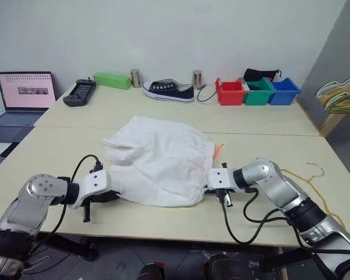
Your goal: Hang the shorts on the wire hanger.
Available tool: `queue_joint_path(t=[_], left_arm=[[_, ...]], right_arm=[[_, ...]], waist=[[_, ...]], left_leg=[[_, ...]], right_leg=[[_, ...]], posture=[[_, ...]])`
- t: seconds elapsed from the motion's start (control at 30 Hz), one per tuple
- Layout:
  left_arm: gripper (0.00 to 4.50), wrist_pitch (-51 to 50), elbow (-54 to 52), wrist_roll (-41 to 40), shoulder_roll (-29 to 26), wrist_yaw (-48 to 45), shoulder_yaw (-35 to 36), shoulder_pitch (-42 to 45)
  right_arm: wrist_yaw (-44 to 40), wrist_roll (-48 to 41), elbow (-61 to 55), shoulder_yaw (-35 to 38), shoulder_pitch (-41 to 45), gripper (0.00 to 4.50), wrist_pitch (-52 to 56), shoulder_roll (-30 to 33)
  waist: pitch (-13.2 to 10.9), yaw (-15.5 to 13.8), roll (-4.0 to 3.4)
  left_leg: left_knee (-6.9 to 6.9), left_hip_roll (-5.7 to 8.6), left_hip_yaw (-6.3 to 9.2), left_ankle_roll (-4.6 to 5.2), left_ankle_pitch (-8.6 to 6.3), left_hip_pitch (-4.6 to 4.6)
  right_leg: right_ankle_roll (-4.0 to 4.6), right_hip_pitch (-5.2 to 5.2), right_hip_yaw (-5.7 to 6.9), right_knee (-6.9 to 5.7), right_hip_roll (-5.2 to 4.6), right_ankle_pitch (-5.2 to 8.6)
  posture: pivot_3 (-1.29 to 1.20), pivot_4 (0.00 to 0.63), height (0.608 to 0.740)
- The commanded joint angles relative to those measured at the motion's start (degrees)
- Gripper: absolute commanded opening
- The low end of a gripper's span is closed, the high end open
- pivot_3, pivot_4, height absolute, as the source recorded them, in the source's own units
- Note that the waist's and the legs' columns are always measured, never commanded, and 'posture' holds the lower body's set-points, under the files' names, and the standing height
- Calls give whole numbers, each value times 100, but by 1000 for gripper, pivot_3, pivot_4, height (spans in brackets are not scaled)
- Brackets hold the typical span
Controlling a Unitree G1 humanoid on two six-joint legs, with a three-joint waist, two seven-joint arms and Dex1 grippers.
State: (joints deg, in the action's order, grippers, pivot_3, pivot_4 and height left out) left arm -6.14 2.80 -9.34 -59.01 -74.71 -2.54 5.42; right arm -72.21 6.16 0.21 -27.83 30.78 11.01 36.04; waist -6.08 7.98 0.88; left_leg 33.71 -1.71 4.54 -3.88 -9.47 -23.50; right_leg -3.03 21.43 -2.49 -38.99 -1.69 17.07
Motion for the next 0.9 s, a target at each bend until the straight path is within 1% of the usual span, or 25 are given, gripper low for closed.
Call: queue_joint_path(t=[0.03,0.1,0.17,0.23,0.27,0.3,0.37,0.4,0.43,0.47,0.5,0.53,0.57,0.6,0.63,0.7,0.73,0.77,0.8,0.87,0.9], left_arm=[[19,-1055,-1445,-943,-615,-573,567,-467],[19,-1630,-1852,-1439,-853,-787,795,-644],[19,-1893,-1993,-1714,-1053,-1020,966,-738],[19,-1762,-1706,-1592,-1153,-1137,899,-562],[19,-1489,-1280,-1295,-1096,-1059,708,-211],[19,-1227,-806,-973,-990,-926,497,211],[19,-662,380,-287,-596,-467,84,1326],[19,-100,1723,446,-150,547,-216,2569],[19,362,2855,1065,211,1500,-443,3616],[19,654,3826,1562,524,2470,-604,4559],[19,997,4640,1929,764,3280,-747,5341],[19,1285,5211,2227,942,4084,-859,5967],[19,1460,5672,2435,1092,4755,-928,6485],[19,1635,6046,2561,1225,5208,-950,6914],[19,1761,6318,2690,1318,5640,-976,7245],[19,1874,6665,2982,1381,6784,-1009,7831],[19,1939,6751,3135,1359,7378,-1031,8045],[19,2175,6740,3337,1276,7915,-1097,8230],[19,2424,6702,3502,1193,8242,-1163,8310],[19,2552,6737,3584,1161,7805,-1269,8225],[19,2475,6799,3572,1193,7373,-1302,8127]], right_arm=[[-1279,-1142,-1185,277,-360,0,593,753],[-1670,-1552,-1533,358,-493,0,993,1135],[-1935,-1803,-1638,424,-564,0,1123,1440],[-1953,-1901,-1456,454,-425,0,1191,1502],[-1716,-1810,-1105,466,-190,0,1118,1314],[-1430,-1715,-708,483,87,0,1085,1073],[-747,-1567,236,630,790,0,1098,432],[189,-1343,1339,841,1644,0,991,-153],[961,-1160,2272,1025,2368,0,832,-617],[1891,-965,3137,1197,3056,0,570,-1014],[2818,-792,3946,1352,3669,0,236,-1329],[3739,-631,4620,1497,4203,0,-211,-1552],[4571,-476,5165,1605,4648,0,-621,-1712],[5258,-352,5629,1693,5040,0,-976,-1812],[5770,-267,5976,1769,5341,0,-1267,-1868],[6993,136,6412,1737,5812,0,-1958,-1818],[7398,259,6545,1754,5960,0,-2233,-1793],[7802,453,6599,1707,6067,0,-2583,-1739],[7943,567,6633,1676,6087,0,-2865,-1721],[7694,646,6686,1619,5953,0,-3142,-1764],[7444,629,6717,1617,5855,0,-3190,-1806]], waist=[[0,-11,1],[0,-7,1],[0,7,1],[0,34,2],[2,52,4],[3,70,3],[1,156,3],[-5,216,7],[31,298,25],[5,295,46],[-57,324,58],[-57,347,74],[-60,361,77],[-57,369,80],[-52,375,82],[-42,379,82],[-40,377,85],[-41,380,85],[-41,382,86],[-41,407,85],[-41,440,84]], left_leg=[[0,0,1,-2,-2,0],[1,-1,4,-5,-4,-2],[1,-3,4,-6,-5,6],[4,-5,1,-7,-6,31],[4,-6,-3,-15,-11,53],[4,-6,-4,-45,-30,63],[10,-6,-2,-47,-31,67],[14,-2,2,-48,-31,66],[11,1,14,-47,-31,48],[27,10,9,-11,-6,63],[82,23,6,-40,-24,113],[78,20,17,-44,-26,58],[32,27,23,2,5,-26],[4,29,55,-14,149,-96],[5,29,72,-53,203,-142],[-28,29,40,-79,184,-133],[-47,29,20,-91,171,-130],[-80,34,8,-94,169,-130],[-92,34,-4,-98,163,-137],[-94,33,-23,-108,156,-156],[-101,34,-33,-110,156,-157]], right_leg=[[4,-4,2,1,-1,4],[7,-2,6,0,-1,9],[36,-4,9,-2,-1,26],[40,-1,9,-1,-2,28],[44,-9,8,2,-5,31],[45,-14,8,3,-7,32],[44,-13,13,4,-10,31],[39,-10,17,4,-9,23],[35,7,24,11,-9,16],[3,-29,13,22,-27,-4],[-21,-104,22,-2,-35,-25],[-23,-48,29,5,-30,-75],[-30,36,20,43,-30,-168],[-52,125,26,46,-13,-288],[-48,182,26,31,-7,-288],[-41,185,16,36,-18,-260],[-30,191,10,37,-26,-245],[-42,205,6,42,-37,-222],[-44,221,-4,32,-39,-200],[-29,264,-15,1,-45,-198],[-27,268,-18,-1,-47,-198]], posture=[[-111,15,740],[-111,15,740],[-114,10,740],[-119,7,740],[-124,0,740],[-129,0,740],[-135,0,740],[-149,0,740],[-154,0,740],[-170,0,740],[-170,0,740],[-180,0,740],[-187,0,740],[-190,0,740],[-190,0,740],[-192,0,740],[-192,0,740],[-192,0,740],[-189,0,740],[-180,0,740],[-176,0,740]])
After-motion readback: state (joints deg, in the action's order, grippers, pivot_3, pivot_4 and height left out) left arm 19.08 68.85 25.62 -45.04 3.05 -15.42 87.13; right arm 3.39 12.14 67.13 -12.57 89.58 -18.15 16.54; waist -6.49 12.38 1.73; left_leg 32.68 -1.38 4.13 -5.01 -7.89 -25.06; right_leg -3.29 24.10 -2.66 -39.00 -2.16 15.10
